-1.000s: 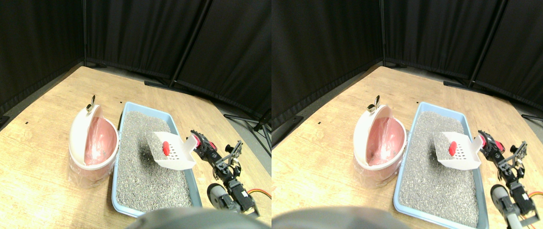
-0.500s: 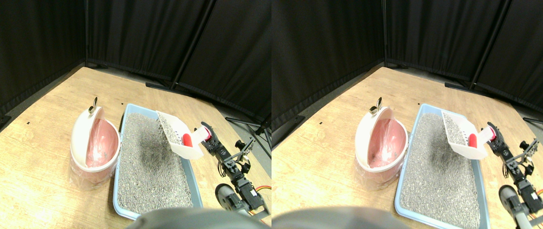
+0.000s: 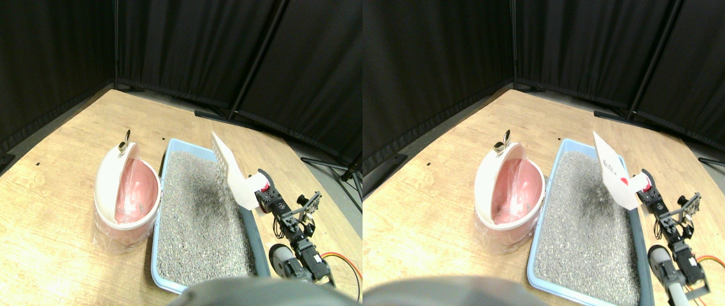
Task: Scoop (unimanual)
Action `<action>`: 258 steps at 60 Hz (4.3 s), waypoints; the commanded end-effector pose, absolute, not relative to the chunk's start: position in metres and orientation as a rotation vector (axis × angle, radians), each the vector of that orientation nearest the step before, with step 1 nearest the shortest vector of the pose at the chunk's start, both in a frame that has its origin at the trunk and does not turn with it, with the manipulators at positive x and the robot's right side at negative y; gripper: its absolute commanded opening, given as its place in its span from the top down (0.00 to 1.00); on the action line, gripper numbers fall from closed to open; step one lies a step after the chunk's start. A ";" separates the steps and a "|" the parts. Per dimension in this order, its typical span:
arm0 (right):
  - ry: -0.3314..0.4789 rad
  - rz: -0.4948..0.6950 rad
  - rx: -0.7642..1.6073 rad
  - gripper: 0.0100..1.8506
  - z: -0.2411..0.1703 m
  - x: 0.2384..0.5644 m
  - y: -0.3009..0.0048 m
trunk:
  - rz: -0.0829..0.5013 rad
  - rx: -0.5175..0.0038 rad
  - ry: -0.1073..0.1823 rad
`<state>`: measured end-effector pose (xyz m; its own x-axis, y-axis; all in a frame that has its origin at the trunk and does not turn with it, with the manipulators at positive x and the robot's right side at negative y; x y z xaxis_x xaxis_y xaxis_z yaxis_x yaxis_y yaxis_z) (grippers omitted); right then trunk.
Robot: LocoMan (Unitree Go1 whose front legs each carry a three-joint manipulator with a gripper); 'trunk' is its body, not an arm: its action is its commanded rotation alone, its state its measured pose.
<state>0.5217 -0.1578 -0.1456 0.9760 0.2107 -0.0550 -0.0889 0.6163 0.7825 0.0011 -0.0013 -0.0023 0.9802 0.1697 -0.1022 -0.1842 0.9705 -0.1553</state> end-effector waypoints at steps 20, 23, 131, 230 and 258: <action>0.042 0.317 0.973 0.98 -0.115 0.530 -0.140 | 0.206 -0.181 0.078; 0.038 0.323 0.986 0.98 -0.114 0.531 -0.140 | 0.208 -0.183 0.079; -0.038 0.364 0.334 0.98 -0.091 0.538 -0.129 | 0.275 -0.195 0.080; -0.030 0.568 0.057 0.98 -0.089 0.565 -0.071 | 0.450 -0.242 0.070; -0.011 0.599 -0.117 0.98 -0.091 0.567 -0.067 | 0.436 -0.231 0.074</action>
